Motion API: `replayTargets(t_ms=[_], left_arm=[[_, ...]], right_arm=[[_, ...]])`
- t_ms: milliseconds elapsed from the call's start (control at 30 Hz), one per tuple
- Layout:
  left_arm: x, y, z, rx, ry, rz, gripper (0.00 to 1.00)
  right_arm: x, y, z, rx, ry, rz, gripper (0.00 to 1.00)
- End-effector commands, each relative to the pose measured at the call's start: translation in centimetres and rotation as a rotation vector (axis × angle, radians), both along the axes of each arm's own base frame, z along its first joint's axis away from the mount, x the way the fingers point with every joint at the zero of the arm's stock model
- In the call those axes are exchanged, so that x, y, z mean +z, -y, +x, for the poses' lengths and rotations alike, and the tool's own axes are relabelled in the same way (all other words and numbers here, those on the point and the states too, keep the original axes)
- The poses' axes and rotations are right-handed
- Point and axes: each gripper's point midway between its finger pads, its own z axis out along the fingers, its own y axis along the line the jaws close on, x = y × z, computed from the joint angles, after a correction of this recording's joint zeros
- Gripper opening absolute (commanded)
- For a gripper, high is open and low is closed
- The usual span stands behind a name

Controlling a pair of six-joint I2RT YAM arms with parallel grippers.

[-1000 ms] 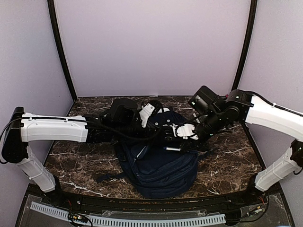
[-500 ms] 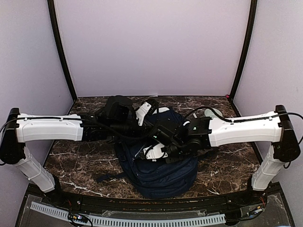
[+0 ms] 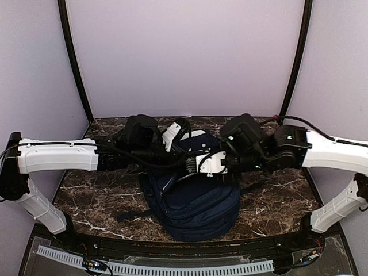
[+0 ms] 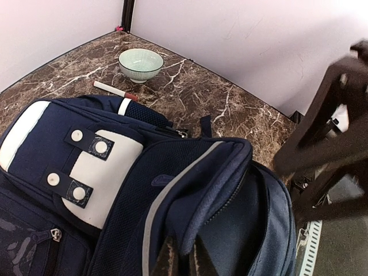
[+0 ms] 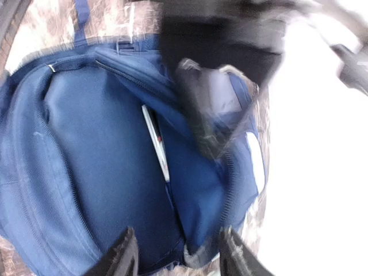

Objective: Pack the student bag
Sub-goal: Place the pen in the upper front pocket of the bag, then move the pen to the center of the board.

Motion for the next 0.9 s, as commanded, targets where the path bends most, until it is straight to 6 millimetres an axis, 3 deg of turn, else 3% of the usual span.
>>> replayTargets(t_ms=[0,200,333,400,533,567,600,733,867], left_arm=[[3.1,-0.2,0.8,0.021,0.054,-0.099,0.00],[1.8,0.1,0.5,0.007,0.018,-0.092,0.00],[0.8,0.4,0.1,-0.021,0.000,-0.080,0.00],[0.3,0.6,-0.1,-0.039,-0.012,-0.072,0.00],[-0.6,0.9,-0.6,-0.070,-0.030,-0.058,0.00],[-0.7,0.8,-0.7,-0.072,-0.032,-0.055,0.00],[-0.8,0.8,-0.8,-0.079,-0.035,-0.054,0.00],[-1.1,0.7,-1.4,-0.101,-0.049,-0.055,0.00],[-1.3,0.7,-2.2,-0.134,-0.066,-0.063,0.00]], right_arm=[[2.1,3.2,-2.2,0.053,-0.221,0.127,0.51],[2.9,8.1,2.4,-0.113,-0.256,0.250,0.56],[2.4,9.9,7.1,-0.288,-0.343,0.354,0.60],[2.0,11.1,10.4,-0.398,-0.422,0.412,0.59],[-0.7,13.1,16.5,-0.613,-0.594,0.442,0.52],[-0.4,13.4,17.5,-0.638,-0.600,0.455,0.50],[-2.0,13.6,19.0,-0.683,-0.638,0.444,0.48],[-4.2,14.8,23.6,-0.819,-0.598,0.452,0.47],[-6.4,15.8,26.8,-0.951,-0.582,0.394,0.47]])
